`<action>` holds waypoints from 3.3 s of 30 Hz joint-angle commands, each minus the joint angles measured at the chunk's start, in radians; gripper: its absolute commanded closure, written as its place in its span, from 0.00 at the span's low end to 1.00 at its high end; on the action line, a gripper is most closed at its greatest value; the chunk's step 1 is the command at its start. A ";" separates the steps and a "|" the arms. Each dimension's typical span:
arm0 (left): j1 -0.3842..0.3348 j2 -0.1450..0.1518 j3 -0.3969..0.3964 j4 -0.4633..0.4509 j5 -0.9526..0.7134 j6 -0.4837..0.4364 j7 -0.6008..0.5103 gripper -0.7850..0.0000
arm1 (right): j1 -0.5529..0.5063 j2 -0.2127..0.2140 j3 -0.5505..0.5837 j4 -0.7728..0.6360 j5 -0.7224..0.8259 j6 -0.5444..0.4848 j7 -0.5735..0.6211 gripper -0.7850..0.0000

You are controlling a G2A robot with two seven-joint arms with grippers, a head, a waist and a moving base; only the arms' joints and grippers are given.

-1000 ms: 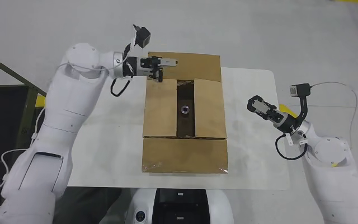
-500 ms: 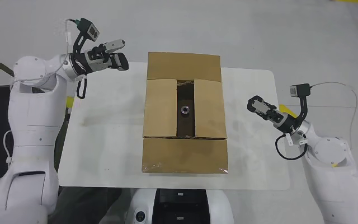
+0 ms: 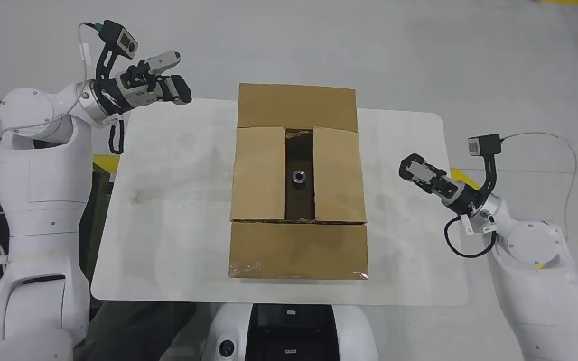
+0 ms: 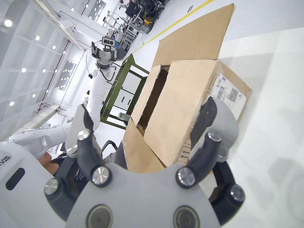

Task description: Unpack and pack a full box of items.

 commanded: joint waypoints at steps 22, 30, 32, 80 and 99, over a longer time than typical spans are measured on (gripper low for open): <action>-0.045 -0.024 0.139 0.058 0.149 -0.049 0.226 0.00 | 0.000 0.000 0.000 0.000 0.000 0.000 0.000 0.00; -0.170 -0.081 0.318 0.280 0.300 -0.231 0.483 0.00 | 0.000 0.000 0.000 0.000 0.000 0.000 0.000 0.00; -0.206 -0.095 0.351 0.338 0.302 -0.252 0.494 0.00 | 0.000 0.000 0.000 0.000 0.000 0.000 0.000 0.00; -0.398 -0.269 0.470 0.803 -0.165 -0.291 0.030 0.00 | 0.000 0.000 0.000 0.000 0.000 0.000 0.000 0.00; -0.374 -0.240 0.384 0.747 -0.283 -0.173 -0.261 0.00 | 0.000 0.000 0.000 0.000 0.000 0.000 0.000 0.00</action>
